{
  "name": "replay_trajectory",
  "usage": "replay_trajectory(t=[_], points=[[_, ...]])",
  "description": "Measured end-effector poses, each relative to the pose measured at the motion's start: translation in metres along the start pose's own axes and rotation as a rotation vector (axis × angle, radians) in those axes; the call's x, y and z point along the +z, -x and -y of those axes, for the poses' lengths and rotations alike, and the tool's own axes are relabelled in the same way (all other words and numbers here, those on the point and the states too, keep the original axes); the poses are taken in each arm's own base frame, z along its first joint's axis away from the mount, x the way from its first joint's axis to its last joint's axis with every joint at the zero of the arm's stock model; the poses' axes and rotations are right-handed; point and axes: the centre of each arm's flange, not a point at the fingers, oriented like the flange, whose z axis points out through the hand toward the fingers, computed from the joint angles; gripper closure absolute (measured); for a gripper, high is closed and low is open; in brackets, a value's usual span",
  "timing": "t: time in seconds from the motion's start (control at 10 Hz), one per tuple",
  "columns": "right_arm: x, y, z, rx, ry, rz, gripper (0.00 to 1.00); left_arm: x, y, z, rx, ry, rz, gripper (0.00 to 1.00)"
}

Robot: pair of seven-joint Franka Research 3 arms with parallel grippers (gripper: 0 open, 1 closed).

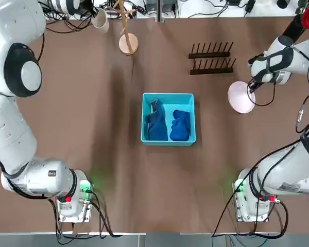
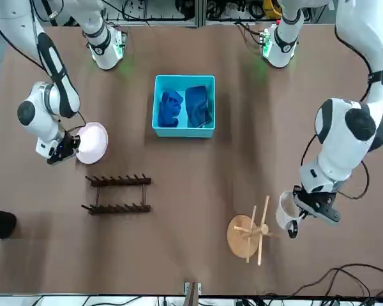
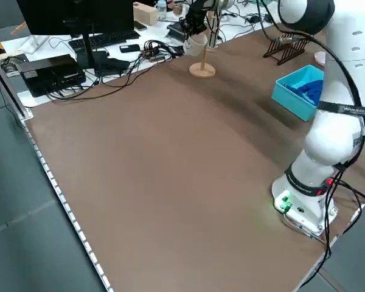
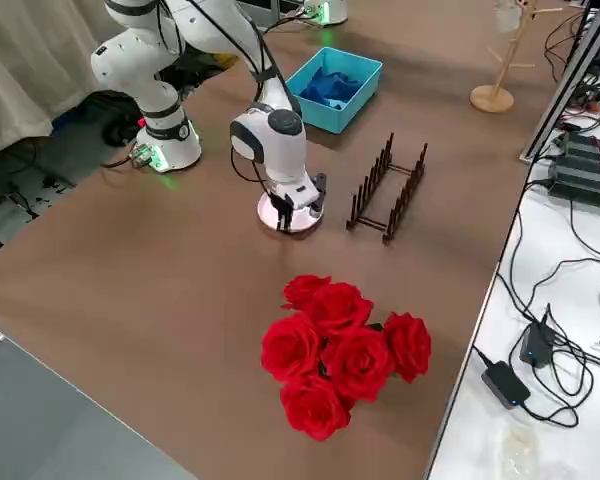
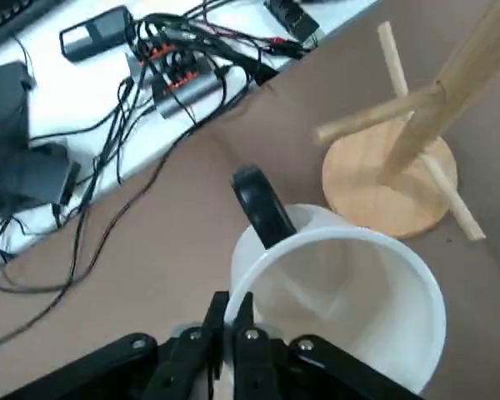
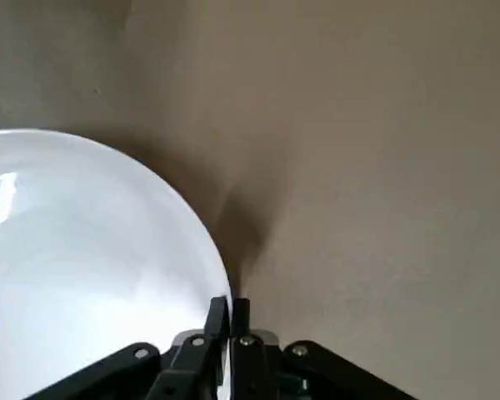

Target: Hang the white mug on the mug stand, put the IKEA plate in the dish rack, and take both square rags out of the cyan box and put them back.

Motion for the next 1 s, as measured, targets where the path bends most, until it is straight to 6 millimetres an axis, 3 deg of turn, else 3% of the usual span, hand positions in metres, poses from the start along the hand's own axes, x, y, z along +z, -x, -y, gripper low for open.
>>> replay_trajectory(t=[0.2, 0.3, 0.5, 0.7, 0.9, 1.0], points=[[-0.011, -0.008, -0.008, -0.026, -0.029, 0.050, 0.95, 0.004, -0.010, -0.003, 0.009, 0.006, -0.016, 0.93], [-0.029, -0.016, -0.017, -0.043, -0.061, 0.103, 0.95, 0.007, -0.015, -0.005, 0.012, 0.012, -0.023, 0.93], [-0.113, -0.043, -0.043, -0.050, -0.111, 0.183, 0.97, 0.013, -0.020, -0.008, 0.015, 0.018, -0.031, 0.93], [-0.202, -0.055, -0.060, -0.024, -0.110, 0.182, 0.97, 0.017, -0.025, -0.012, 0.020, 0.017, -0.060, 0.93], [-0.273, -0.062, -0.057, 0.072, -0.085, 0.178, 0.97, 0.016, -0.027, -0.017, 0.028, 0.019, -0.064, 0.93], [-0.307, -0.072, -0.045, 0.128, -0.038, 0.180, 0.97, 0.016, -0.028, -0.020, 0.033, 0.023, -0.065, 0.93]])
